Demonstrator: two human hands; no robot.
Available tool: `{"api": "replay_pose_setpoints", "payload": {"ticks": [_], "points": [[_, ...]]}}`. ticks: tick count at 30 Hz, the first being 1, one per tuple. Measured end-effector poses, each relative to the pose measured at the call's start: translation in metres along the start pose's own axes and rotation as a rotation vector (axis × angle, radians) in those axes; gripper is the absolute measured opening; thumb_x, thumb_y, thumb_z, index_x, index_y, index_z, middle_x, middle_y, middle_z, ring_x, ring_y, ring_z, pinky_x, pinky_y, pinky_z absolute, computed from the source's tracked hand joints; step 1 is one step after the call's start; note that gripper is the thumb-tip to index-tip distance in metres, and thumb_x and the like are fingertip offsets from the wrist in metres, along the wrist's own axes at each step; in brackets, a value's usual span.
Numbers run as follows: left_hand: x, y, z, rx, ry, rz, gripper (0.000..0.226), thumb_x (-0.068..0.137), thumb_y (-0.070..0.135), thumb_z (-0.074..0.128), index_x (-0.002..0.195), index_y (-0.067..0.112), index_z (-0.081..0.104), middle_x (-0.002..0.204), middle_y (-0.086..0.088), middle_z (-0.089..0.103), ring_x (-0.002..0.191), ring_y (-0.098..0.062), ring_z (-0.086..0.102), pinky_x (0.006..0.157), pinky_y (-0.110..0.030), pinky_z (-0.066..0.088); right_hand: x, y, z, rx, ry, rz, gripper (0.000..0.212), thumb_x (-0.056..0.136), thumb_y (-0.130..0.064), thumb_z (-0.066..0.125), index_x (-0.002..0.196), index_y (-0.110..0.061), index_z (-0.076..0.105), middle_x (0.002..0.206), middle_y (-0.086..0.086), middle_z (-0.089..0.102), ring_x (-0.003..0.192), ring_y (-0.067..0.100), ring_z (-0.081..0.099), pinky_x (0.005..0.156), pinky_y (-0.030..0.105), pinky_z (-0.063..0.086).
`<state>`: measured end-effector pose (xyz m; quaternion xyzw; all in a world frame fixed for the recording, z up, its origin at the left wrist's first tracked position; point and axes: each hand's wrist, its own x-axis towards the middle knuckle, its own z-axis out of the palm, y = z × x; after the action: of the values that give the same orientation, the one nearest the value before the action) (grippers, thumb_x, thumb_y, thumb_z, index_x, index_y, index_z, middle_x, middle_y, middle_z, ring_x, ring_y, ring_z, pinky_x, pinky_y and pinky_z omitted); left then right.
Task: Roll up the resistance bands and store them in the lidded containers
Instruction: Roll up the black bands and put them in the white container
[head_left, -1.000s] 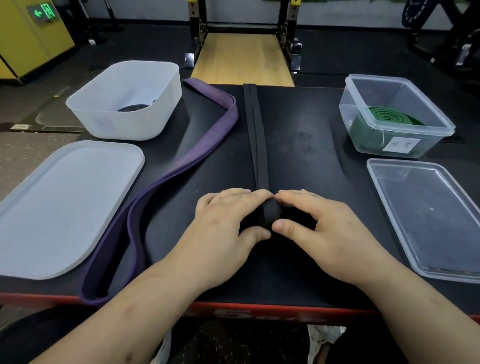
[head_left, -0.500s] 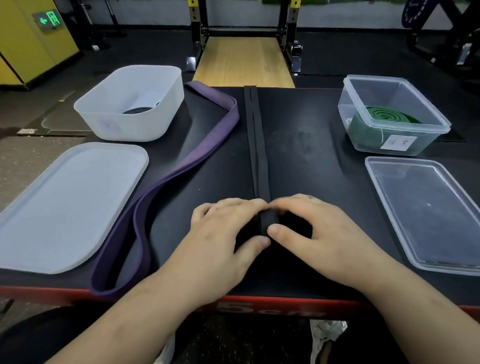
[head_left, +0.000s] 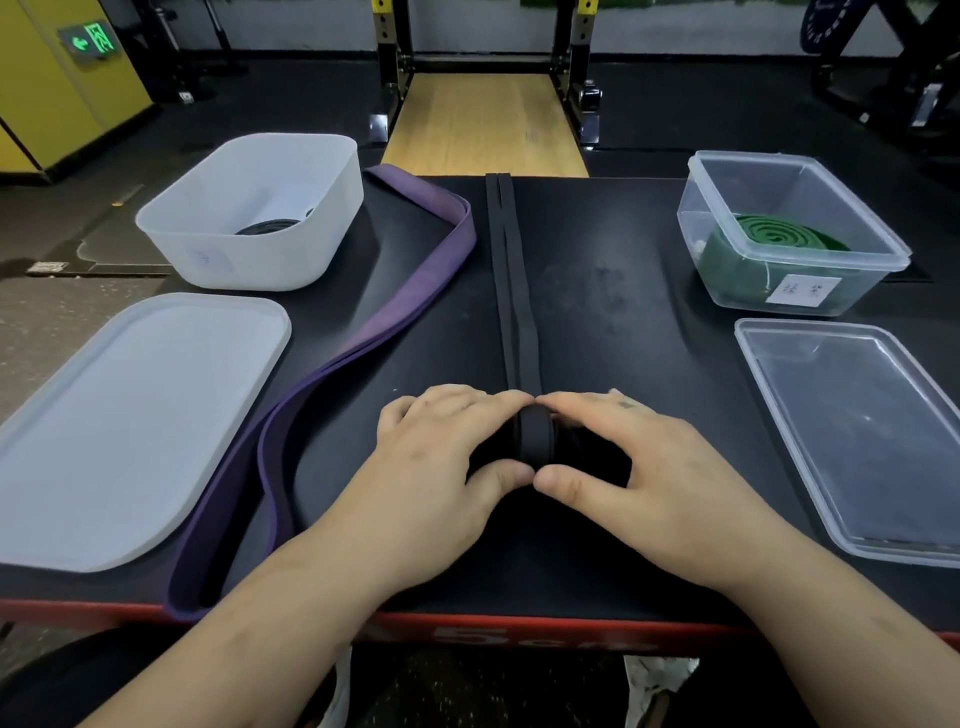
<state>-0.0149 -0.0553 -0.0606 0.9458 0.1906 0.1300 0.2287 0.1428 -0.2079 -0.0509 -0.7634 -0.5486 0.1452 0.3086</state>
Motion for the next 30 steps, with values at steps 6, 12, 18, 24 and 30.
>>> {"api": "replay_pose_setpoints", "payload": {"ticks": [6, 12, 18, 24, 30], "points": [[0.001, -0.001, 0.001, -0.011, -0.044, 0.0, 0.059, 0.097, 0.056, 0.053, 0.152, 0.046, 0.034, 0.147, 0.026, 0.043, 0.143, 0.01, 0.017, 0.117, -0.021, 0.004, 0.003, 0.005, 0.002, -0.019, -0.025, 0.071, 0.069, 0.084, -0.051, 0.076, 0.144, -0.058, 0.044, 0.133, -0.036, 0.05, 0.131, -0.018, 0.04, 0.099, -0.001, 0.029], [-0.002, 0.005, 0.0, -0.067, 0.007, -0.011, 0.052, 0.099, 0.052, 0.052, 0.148, 0.043, 0.04, 0.144, 0.025, 0.046, 0.14, 0.01, 0.021, 0.121, -0.025, 0.007, 0.006, -0.001, 0.0, -0.028, 0.014, 0.017, 0.054, 0.083, -0.048, 0.077, 0.131, -0.058, 0.054, 0.117, -0.044, 0.054, 0.125, -0.015, 0.045, 0.099, 0.001, 0.032], [-0.038, 0.013, 0.002, -0.067, -0.05, 0.037, 0.06, 0.092, 0.071, 0.035, 0.146, 0.044, 0.041, 0.143, 0.028, 0.043, 0.147, 0.005, 0.017, 0.123, -0.036, 0.015, -0.023, -0.012, -0.007, -0.031, -0.071, -0.05, 0.055, 0.072, -0.068, 0.068, 0.124, -0.05, 0.059, 0.123, -0.036, 0.057, 0.125, -0.009, 0.05, 0.1, 0.002, 0.031], [-0.044, 0.014, 0.001, -0.094, -0.056, 0.026, 0.067, 0.086, 0.073, 0.041, 0.147, 0.045, 0.043, 0.123, 0.063, 0.022, 0.141, 0.024, 0.006, 0.123, -0.022, 0.0, -0.031, -0.007, -0.003, -0.004, -0.115, -0.024, 0.064, 0.074, -0.072, 0.064, 0.134, -0.047, 0.062, 0.136, -0.033, 0.057, 0.14, -0.017, 0.034, 0.12, 0.012, 0.018], [-0.044, 0.015, -0.002, -0.084, -0.076, 0.014, 0.061, 0.092, 0.067, 0.05, 0.149, 0.046, 0.04, 0.123, 0.06, 0.024, 0.141, 0.024, 0.005, 0.122, -0.021, -0.002, -0.029, -0.001, -0.002, 0.033, -0.095, 0.0, 0.061, 0.078, -0.078, 0.054, 0.132, -0.052, 0.061, 0.143, -0.026, 0.054, 0.143, -0.02, 0.026, 0.125, 0.022, 0.018]]}}
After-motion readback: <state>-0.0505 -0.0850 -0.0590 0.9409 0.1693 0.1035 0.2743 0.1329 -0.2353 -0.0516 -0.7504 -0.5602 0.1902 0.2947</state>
